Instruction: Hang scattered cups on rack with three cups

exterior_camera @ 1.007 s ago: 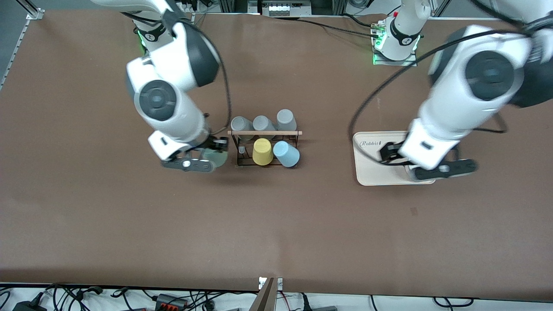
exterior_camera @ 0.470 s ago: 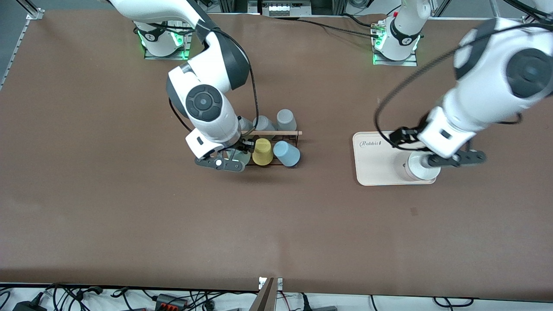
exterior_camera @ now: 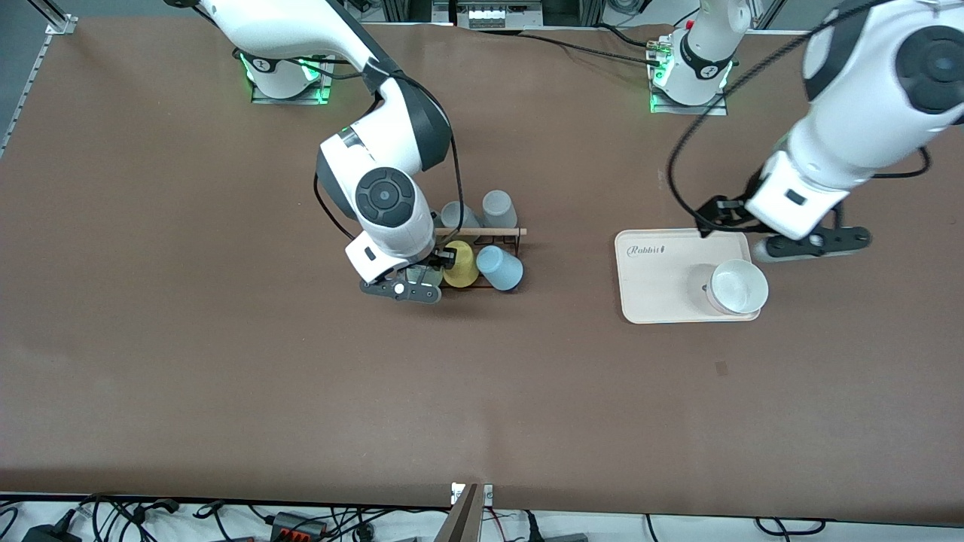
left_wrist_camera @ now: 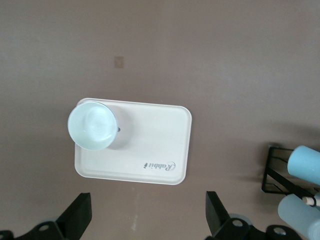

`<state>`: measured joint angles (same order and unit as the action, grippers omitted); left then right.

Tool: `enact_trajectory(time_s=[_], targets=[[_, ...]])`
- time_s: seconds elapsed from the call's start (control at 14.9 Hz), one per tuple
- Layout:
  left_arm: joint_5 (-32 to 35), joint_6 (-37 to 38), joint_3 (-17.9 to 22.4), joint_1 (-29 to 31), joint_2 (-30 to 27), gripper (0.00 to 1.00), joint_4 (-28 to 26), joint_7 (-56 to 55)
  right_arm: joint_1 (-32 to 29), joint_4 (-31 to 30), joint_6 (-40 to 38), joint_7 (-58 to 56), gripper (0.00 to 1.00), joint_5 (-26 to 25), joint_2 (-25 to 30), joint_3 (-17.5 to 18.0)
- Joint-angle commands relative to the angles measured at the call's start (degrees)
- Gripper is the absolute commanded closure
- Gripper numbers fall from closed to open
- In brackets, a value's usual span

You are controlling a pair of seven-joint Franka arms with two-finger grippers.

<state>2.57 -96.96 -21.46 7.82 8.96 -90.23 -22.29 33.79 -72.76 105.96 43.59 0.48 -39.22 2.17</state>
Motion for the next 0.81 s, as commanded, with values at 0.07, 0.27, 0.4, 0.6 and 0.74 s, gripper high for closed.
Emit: enact_trajectory(time_s=[0.07, 0.27, 0.4, 0.6, 0.74], targets=[[-2.48, 1.6, 6.6, -0.44, -0.95, 0.0, 1.29, 14.08, 1.1, -1.33, 1.53, 1.49, 0.58, -1.0, -0.94, -0.5], [-2.83, 2.04, 6.61, -0.09, -5.0, 0.0, -3.11, 14.65, 1.19, -2.47, 2.31, 1.49, 0.57, -1.71, -1.12, -0.5], [-2.92, 1.69, 6.61, 0.25, -4.66, 0.0, -3.37, 13.16, 1.1, -2.74, 2.76, 1.32, 0.43, -1.71, -1.03, -0.5], [-3.01, 0.99, 6.52, 0.96, -4.39, 0.0, -2.76, 10.69, 0.05, -2.12, 2.49, -0.69, 0.0, -1.62, -0.59, -0.85], [-3.19, 0.9, 6.43, 1.05, -4.56, 0.0, -2.76, 10.86, -2.05, -0.2, 1.18, -5.6, 0.0, -1.53, 1.15, -0.94]])
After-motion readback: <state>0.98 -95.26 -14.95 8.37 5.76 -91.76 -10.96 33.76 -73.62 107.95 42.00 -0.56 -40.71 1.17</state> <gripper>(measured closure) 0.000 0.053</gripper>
